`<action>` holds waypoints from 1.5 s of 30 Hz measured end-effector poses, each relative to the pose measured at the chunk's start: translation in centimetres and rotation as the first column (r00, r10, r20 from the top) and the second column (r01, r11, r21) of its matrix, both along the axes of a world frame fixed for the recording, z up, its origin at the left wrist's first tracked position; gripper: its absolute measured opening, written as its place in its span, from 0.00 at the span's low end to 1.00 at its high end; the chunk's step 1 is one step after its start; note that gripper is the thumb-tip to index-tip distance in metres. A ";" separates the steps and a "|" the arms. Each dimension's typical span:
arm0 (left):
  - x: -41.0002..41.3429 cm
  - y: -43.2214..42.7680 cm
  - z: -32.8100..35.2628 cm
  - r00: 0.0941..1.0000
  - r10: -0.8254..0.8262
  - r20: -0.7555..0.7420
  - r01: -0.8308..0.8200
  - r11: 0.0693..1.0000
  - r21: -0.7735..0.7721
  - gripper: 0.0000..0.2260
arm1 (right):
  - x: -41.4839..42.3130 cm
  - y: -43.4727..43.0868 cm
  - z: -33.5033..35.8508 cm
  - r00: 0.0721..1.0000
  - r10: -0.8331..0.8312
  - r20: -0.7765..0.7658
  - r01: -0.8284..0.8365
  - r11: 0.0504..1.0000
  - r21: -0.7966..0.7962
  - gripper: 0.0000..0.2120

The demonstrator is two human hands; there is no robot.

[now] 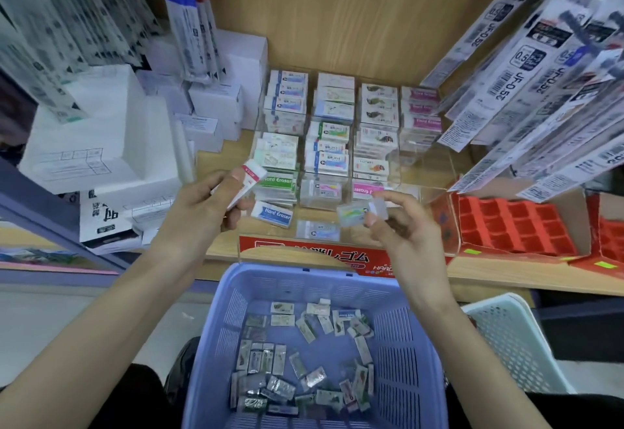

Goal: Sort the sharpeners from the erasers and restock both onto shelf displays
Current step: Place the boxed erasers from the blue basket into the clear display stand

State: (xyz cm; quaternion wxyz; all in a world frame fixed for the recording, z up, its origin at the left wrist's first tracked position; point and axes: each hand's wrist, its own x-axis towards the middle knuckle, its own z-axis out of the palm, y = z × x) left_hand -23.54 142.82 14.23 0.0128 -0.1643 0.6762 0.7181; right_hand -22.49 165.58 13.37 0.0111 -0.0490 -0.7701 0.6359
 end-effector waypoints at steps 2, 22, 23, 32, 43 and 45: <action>0.3 -0.5 -0.2 1.000 0.012 0.003 -0.012 1.000 -0.010 0.11 | -0.5 0.1 0.0 0.999 0.022 -0.048 -0.018 0.998 0.065 0.17; 0.6 0.4 -0.9 0.997 -0.071 0.024 0.072 0.994 -0.085 0.11 | -3.5 -2.5 0.5 0.984 0.175 0.026 -0.174 0.930 0.325 0.09; 0.5 0.5 -0.8 0.997 -0.074 0.023 0.076 0.994 -0.083 0.11 | -3.5 -2.6 0.5 0.982 0.179 0.055 -0.187 0.941 0.282 0.08; 0.3 1.1 -0.9 0.994 -0.109 0.026 0.111 0.990 -0.088 0.11 | -3.8 -2.1 0.6 0.954 0.229 0.194 -0.223 0.973 -0.053 0.07; 0.3 2.3 -0.6 0.974 -0.214 0.079 0.211 0.976 0.049 0.15 | -3.7 -3.2 1.0 0.963 0.198 0.180 -0.144 0.950 -0.277 0.08; 0.1 2.3 -0.5 0.978 -0.194 0.076 0.189 0.980 0.067 0.09 | -3.6 -3.0 1.0 0.968 0.190 0.164 -0.150 0.962 -0.226 0.07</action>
